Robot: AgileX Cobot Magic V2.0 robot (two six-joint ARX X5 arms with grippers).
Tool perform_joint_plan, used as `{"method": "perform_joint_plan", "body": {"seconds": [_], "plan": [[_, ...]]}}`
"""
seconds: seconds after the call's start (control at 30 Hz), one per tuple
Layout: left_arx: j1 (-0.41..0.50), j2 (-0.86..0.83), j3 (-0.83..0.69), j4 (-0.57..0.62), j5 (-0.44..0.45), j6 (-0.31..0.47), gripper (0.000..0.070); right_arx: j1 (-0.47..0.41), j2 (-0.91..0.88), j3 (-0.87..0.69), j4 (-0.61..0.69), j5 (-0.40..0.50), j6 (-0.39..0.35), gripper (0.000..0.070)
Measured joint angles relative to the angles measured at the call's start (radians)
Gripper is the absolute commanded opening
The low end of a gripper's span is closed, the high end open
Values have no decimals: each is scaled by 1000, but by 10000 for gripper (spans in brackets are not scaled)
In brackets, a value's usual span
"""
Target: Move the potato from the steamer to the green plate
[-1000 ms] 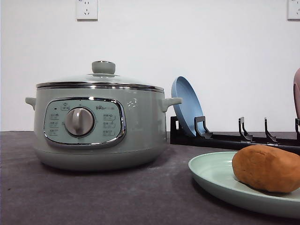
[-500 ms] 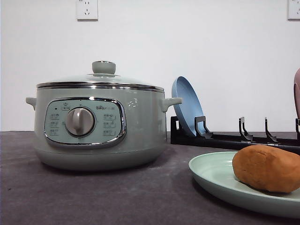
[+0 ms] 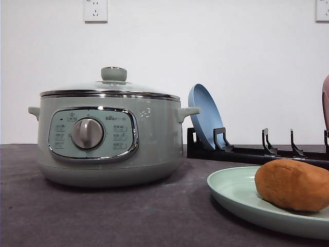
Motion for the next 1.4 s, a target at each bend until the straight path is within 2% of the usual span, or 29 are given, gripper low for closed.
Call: {"method": "perform_joint_plan", "body": {"seconds": [0.13,0.3,0.47,0.63,0.77,0.9,1.03,1.4], "plan": [[0,0,0,0,0,0,0,-24,0,-5,6,1,0,19],[0,0,0,0,1,0,0,-212,-7,-77,82,-5,0,19],[0,0,0,0,0,0,0,-429,-80,-334,354,-21,0,16],[0,0,0,0,0,2,0,-559,-222,-678,731,-94,-48,16],[0,0,0,0,0,2,0,-586,-326,-928,933,-95,-94,15],[0,0,0,0,1,2,0,-579,-405,-1077,969,-49,-114,15],[0,0,0,0,0,2,0,-563,-452,-1152,974,2,-117,15],[0,0,0,0,2,3,0,-537,-510,-1252,1005,5,-126,15]]}}
